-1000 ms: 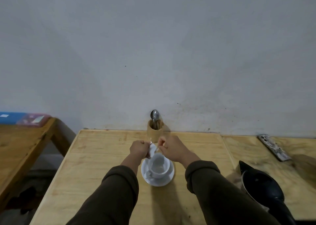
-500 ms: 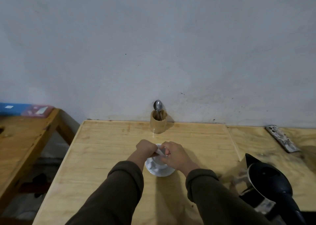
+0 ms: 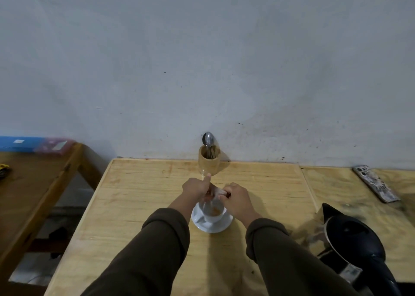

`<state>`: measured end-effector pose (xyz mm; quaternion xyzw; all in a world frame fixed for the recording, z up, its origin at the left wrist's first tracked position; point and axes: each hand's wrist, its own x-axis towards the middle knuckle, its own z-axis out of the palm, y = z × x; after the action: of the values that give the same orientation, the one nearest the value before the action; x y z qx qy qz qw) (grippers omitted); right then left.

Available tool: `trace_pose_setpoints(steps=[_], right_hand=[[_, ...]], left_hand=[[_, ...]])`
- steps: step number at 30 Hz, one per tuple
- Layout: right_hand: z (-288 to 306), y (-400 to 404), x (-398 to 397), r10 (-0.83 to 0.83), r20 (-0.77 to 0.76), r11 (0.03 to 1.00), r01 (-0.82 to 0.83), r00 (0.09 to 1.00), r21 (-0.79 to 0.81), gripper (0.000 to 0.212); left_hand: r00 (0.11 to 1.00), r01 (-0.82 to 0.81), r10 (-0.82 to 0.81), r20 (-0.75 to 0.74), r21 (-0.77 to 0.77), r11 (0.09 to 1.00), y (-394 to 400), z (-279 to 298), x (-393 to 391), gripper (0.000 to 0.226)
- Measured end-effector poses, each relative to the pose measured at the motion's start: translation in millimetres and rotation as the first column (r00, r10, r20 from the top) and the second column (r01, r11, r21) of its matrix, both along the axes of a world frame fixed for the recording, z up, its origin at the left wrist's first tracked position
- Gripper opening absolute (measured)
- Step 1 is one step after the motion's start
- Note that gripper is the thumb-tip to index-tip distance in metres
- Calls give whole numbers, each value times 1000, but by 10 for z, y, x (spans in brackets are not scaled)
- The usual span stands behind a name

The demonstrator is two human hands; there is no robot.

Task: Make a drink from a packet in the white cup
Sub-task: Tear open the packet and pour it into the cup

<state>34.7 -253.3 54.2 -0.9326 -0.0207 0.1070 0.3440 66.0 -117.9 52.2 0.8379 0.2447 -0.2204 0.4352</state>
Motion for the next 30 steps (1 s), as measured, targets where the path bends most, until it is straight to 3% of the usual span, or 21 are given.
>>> trace_pose_setpoints(steps=[5, 12, 14, 17, 20, 24, 30], right_hand=[[17, 0, 13, -47, -3, 999, 47, 999, 8, 42], [71, 40, 24, -30, -5, 999, 30, 1000, -38, 47], [51, 41, 30, -17, -12, 999, 17, 1000, -38, 41], [50, 41, 32, 10, -2, 1000, -10, 1000, -17, 13], [34, 48, 46, 31, 17, 999, -31, 999, -25, 17], [58, 81, 49, -8, -33, 1000, 8, 999, 4, 7], [47, 87, 58, 3, -62, 1000, -4, 998, -17, 37]], left_hand=[[1000, 15, -14, 15, -22, 1000, -3, 9, -16, 76], [999, -7, 11, 41, -95, 995, 17, -24, -11, 63], [999, 8, -4, 45, -86, 996, 23, 31, -35, 64], [999, 14, -10, 43, -81, 997, 31, 80, -46, 60], [1000, -5, 7, 15, -109, 994, 44, 83, -39, 57], [1000, -26, 27, 8, -82, 996, 57, 79, -48, 61], [995, -100, 98, -20, -171, 980, 68, 49, -31, 49]])
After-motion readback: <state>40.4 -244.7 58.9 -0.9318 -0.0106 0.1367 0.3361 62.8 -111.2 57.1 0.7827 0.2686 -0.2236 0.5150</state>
